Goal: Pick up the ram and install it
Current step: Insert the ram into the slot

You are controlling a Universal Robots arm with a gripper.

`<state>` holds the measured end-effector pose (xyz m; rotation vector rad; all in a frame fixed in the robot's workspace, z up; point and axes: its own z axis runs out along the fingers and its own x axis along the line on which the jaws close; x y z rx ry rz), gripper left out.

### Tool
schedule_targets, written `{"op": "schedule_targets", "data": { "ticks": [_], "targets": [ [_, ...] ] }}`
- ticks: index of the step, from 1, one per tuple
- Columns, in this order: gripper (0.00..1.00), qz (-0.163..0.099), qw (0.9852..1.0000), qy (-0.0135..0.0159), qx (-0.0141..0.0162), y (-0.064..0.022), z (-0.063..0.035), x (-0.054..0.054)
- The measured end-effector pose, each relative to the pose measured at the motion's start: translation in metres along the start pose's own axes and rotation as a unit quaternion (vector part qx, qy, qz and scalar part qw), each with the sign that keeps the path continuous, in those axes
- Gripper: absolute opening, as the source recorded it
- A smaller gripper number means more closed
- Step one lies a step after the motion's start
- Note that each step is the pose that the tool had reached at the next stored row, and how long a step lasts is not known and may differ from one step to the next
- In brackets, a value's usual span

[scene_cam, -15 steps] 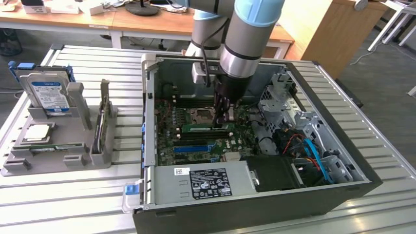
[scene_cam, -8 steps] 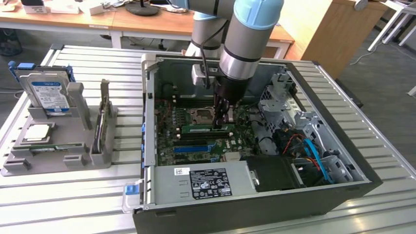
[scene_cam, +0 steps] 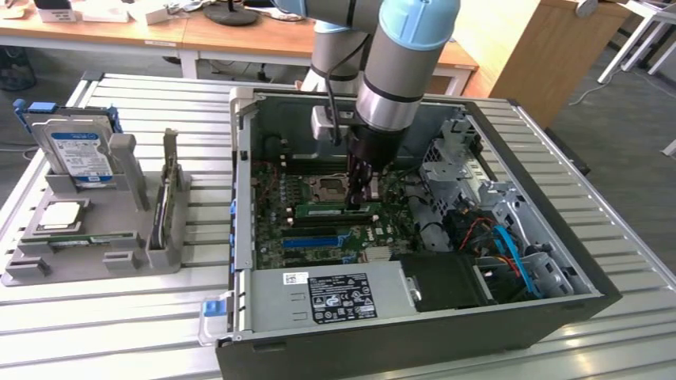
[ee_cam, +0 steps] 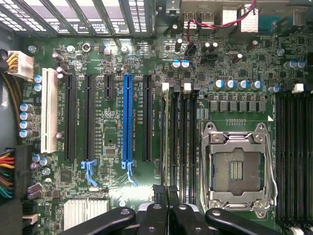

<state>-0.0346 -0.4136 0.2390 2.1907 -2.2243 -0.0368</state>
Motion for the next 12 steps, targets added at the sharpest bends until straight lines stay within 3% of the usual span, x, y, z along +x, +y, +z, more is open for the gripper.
{"op": "schedule_targets", "data": {
  "ticks": [12],
  "targets": [
    [0.12,0.001,1.0000,-0.0002,0.0001,-0.0001,0.0019,0.0000]
  ]
}}
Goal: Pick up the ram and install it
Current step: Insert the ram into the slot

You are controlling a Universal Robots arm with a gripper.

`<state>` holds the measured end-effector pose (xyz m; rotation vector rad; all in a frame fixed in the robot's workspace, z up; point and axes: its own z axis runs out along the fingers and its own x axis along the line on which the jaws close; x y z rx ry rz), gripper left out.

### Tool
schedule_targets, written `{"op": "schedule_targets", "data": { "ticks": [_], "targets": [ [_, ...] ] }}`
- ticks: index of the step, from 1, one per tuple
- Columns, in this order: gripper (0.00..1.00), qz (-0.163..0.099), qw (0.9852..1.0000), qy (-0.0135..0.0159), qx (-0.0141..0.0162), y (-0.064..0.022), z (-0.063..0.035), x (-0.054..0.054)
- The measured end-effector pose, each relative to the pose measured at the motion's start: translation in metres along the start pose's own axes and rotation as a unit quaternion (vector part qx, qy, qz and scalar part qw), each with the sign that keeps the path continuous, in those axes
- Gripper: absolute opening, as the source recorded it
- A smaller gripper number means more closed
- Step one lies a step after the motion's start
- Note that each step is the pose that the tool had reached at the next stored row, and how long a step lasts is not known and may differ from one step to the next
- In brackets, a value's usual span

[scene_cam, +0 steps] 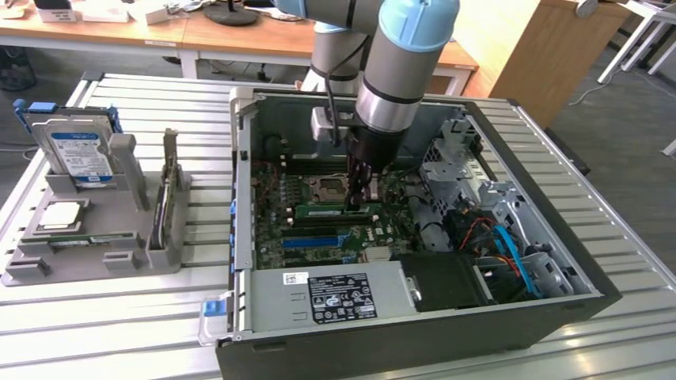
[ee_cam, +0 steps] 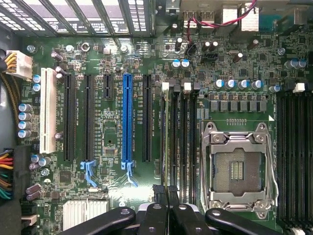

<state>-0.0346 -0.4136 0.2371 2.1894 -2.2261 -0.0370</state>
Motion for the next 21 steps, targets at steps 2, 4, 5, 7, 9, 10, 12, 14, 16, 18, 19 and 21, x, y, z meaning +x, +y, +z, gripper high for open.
{"op": "schedule_targets", "data": {
  "ticks": [2,4,5,7,9,10,12,14,16,18,19,21],
  "targets": [
    [0.12,0.000,1.0000,0.0001,-0.0001,0.0000,0.0001,0.0000],
    [0.12,0.000,1.0000,0.0001,-0.0001,0.0000,0.0001,0.0000],
    [0.12,0.000,1.0000,0.0001,-0.0001,0.0000,0.0001,0.0000],
    [0.12,0.000,1.0000,-0.0001,0.0000,0.0000,0.0008,-0.0001],
    [0.12,0.000,1.0000,0.0001,0.0000,0.0000,0.0010,0.0000],
    [0.12,0.000,1.0000,0.0001,-0.0001,0.0000,0.0010,0.0000],
    [0.12,0.000,1.0000,0.0001,0.0000,0.0000,0.0010,0.0000],
    [0.12,0.000,1.0000,0.0000,0.0000,-0.0001,0.0019,0.0000],
    [0.12,0.000,1.0000,0.0001,-0.0002,0.0000,0.0021,0.0000],
    [0.12,0.000,1.0000,0.0002,-0.0002,0.0000,0.0021,0.0000],
    [0.12,0.000,1.0000,0.0001,-0.0002,0.0000,0.0021,0.0000],
    [0.12,0.000,1.0000,0.0000,-0.0001,-0.0001,0.0026,0.0000]
  ]
}}
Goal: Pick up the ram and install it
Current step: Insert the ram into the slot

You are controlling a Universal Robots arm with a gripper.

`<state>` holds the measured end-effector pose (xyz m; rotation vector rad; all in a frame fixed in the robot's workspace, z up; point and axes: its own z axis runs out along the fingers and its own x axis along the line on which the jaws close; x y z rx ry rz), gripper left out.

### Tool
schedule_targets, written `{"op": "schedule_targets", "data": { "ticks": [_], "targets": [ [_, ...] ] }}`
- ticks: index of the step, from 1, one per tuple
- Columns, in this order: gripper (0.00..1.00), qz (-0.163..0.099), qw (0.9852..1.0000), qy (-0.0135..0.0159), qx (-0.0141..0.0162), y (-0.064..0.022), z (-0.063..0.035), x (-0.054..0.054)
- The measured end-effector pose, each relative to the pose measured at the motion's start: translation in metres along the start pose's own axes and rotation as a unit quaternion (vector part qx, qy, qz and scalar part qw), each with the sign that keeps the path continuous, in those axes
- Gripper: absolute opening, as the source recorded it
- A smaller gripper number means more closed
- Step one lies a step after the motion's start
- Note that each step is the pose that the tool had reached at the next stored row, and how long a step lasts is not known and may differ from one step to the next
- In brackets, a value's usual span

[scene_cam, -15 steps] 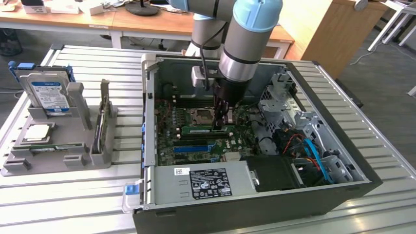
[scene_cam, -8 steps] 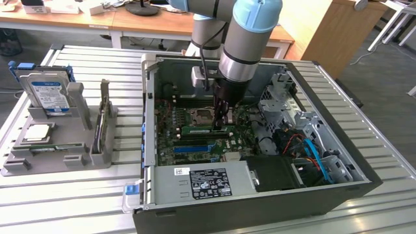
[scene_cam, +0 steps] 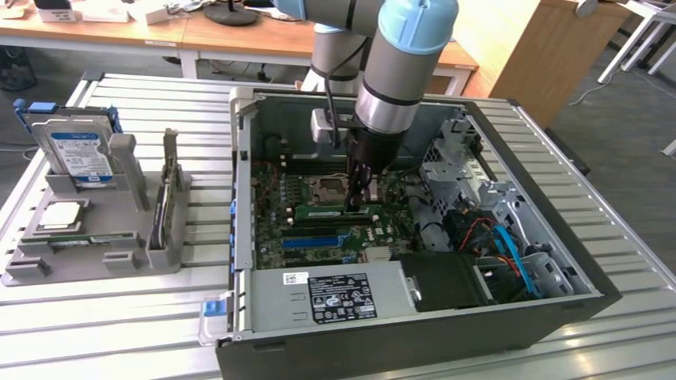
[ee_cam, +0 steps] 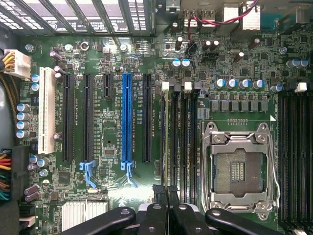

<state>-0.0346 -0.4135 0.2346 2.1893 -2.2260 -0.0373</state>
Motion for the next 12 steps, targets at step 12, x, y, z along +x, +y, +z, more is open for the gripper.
{"op": "schedule_targets", "data": {
  "ticks": [12],
  "targets": [
    [0.12,0.000,1.0000,0.0001,0.0000,0.0000,0.0009,0.0000]
  ]
}}
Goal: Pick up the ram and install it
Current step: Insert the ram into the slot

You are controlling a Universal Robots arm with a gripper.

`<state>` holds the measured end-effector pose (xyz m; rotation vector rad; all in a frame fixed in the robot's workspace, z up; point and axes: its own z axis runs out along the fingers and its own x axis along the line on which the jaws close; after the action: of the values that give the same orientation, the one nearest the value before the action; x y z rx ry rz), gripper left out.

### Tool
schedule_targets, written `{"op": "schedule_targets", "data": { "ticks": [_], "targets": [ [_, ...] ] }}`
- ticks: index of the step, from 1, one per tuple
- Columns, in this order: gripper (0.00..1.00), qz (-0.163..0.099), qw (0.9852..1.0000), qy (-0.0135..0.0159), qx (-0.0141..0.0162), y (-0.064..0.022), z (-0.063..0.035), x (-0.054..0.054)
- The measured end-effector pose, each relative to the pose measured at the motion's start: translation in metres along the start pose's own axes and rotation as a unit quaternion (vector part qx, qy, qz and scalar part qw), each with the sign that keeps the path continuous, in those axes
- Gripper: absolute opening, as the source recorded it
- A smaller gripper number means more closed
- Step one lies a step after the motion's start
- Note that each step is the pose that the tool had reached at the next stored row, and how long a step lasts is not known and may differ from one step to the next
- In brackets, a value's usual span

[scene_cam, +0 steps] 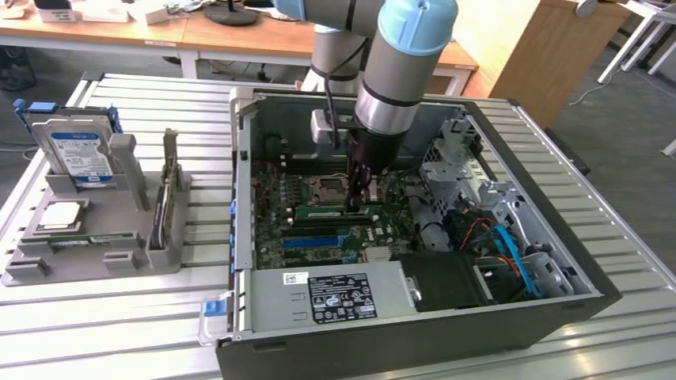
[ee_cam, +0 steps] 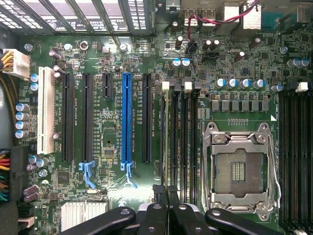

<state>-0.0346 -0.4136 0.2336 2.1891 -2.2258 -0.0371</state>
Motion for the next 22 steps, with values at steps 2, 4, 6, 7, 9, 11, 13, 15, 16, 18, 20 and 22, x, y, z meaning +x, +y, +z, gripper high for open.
{"op": "schedule_targets", "data": {
  "ticks": [2,4,6,7,9,11,13,15,16,18,20,22],
  "targets": [
    [0.12,0.000,1.0000,0.0000,0.0000,0.0000,0.0000,0.0000],
    [0.12,0.000,1.0000,0.0000,0.0000,0.0004,0.0000,0.0000],
    [0.12,0.000,1.0000,0.0000,0.0000,0.0005,0.0000,0.0000],
    [0.12,0.000,1.0000,0.0000,0.0000,0.0004,0.0001,0.0000],
    [0.12,0.000,1.0000,0.0000,0.0000,0.0005,0.0001,0.0000],
    [0.12,-0.001,1.0000,0.0000,0.0000,0.0005,0.0001,0.0000],
    [0.12,-0.002,1.0000,0.0001,0.0000,0.0005,0.0001,0.0000],
    [0.12,-0.004,1.0000,0.0002,0.0000,0.0005,0.0001,0.0000],
    [0.12,-0.004,1.0000,0.0002,0.0000,0.0005,0.0001,0.0000],
    [0.12,-0.004,1.0000,0.0001,0.0000,0.0005,0.0001,0.0000],
    [0.12,-0.004,1.0000,0.0000,0.0001,0.0004,0.0007,0.0000],
    [0.12,-0.004,1.0000,0.0001,0.0000,0.0005,0.0009,0.0000]
  ]
}}
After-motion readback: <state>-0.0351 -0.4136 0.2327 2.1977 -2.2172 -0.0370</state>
